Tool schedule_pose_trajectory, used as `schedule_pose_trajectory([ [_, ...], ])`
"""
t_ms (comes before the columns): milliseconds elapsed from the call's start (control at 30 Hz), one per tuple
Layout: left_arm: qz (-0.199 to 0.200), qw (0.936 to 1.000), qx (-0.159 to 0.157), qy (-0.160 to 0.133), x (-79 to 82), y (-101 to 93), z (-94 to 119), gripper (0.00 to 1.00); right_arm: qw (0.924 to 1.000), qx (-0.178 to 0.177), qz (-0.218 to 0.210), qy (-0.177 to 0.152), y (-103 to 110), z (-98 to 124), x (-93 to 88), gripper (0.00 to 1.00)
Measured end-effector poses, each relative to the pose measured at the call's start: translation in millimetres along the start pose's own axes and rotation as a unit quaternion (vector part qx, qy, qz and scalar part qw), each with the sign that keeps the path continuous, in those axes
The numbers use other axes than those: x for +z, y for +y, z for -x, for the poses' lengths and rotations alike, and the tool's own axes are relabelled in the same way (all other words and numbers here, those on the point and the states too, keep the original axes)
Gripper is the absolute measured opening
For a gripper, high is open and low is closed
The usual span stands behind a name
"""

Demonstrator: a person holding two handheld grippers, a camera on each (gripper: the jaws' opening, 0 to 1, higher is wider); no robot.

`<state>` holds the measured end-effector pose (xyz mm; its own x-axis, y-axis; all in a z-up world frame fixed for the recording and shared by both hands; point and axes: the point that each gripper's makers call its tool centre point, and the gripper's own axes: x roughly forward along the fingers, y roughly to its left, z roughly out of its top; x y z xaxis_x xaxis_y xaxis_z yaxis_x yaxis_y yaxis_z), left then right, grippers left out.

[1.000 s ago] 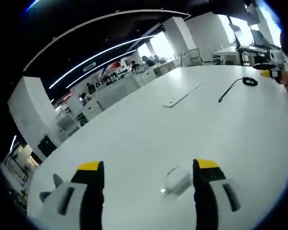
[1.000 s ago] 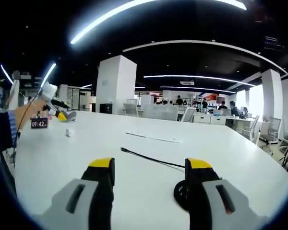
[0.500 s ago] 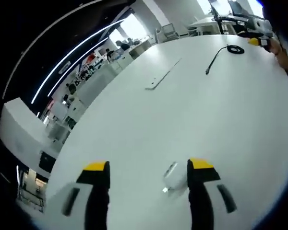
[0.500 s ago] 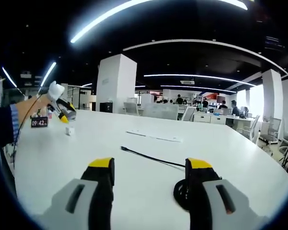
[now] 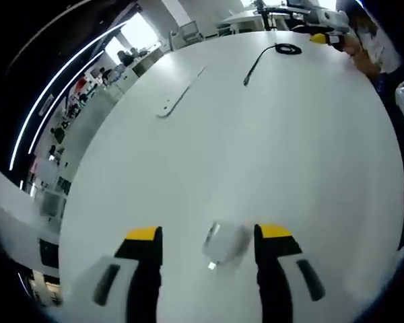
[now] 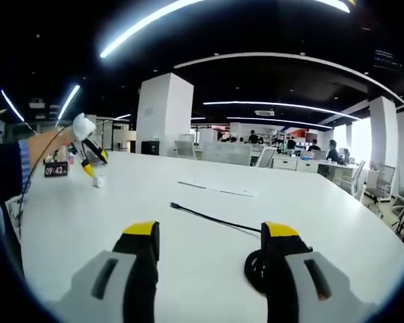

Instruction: Plug the desk Type‑C cable into the charger adapter.

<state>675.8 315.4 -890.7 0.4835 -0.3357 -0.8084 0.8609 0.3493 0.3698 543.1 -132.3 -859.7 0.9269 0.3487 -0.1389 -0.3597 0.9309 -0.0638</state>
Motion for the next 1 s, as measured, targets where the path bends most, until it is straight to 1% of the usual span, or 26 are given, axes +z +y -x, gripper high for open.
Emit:
schedule_pose_trajectory([
  [67, 0.001, 0.9999, -0.011, 0.012, -5.9, -0.5, -4, 0.51, 1.0, 0.0, 0.001, 0.002, 0, 0, -0.5, 0.62],
  [133, 0.006, 0.9997, -0.014, 0.018, -9.4, 1.8, -9, 0.46, 1.0, -0.001, 0.001, 0.003, 0, -1, -1.2, 0.62],
  [267, 0.01, 0.9988, -0.037, 0.029, -15.1, -3.3, -18, 0.46, 1.0, -0.002, 0.0, 0.008, -2, -2, -2.9, 0.62],
  [367, 0.006, 0.9984, -0.045, 0.033, -16.7, -6.0, -23, 0.47, 0.9999, -0.001, 0.001, 0.011, -1, -3, -3.9, 0.62],
  [500, 0.001, 0.9974, -0.059, 0.042, -19.8, -12.6, -30, 0.45, 0.9999, 0.001, 0.002, 0.014, 0, -3, -5.2, 0.62],
  [633, 0.0, 0.9964, -0.073, 0.044, -21.0, -15.7, -34, 0.42, 0.9999, 0.002, 0.003, 0.016, 1, -3, -6.1, 0.62],
  [767, 0.008, 0.9944, -0.097, 0.041, -19.9, -22.6, -36, 0.3, 0.9998, 0.005, 0.004, 0.018, 3, -3, -6.7, 0.61],
  [1000, 0.012, 0.9935, -0.104, 0.044, -21.0, -23.6, -38, 0.28, 0.9996, 0.013, 0.01, 0.022, 7, -3, -7.4, 0.61],
])
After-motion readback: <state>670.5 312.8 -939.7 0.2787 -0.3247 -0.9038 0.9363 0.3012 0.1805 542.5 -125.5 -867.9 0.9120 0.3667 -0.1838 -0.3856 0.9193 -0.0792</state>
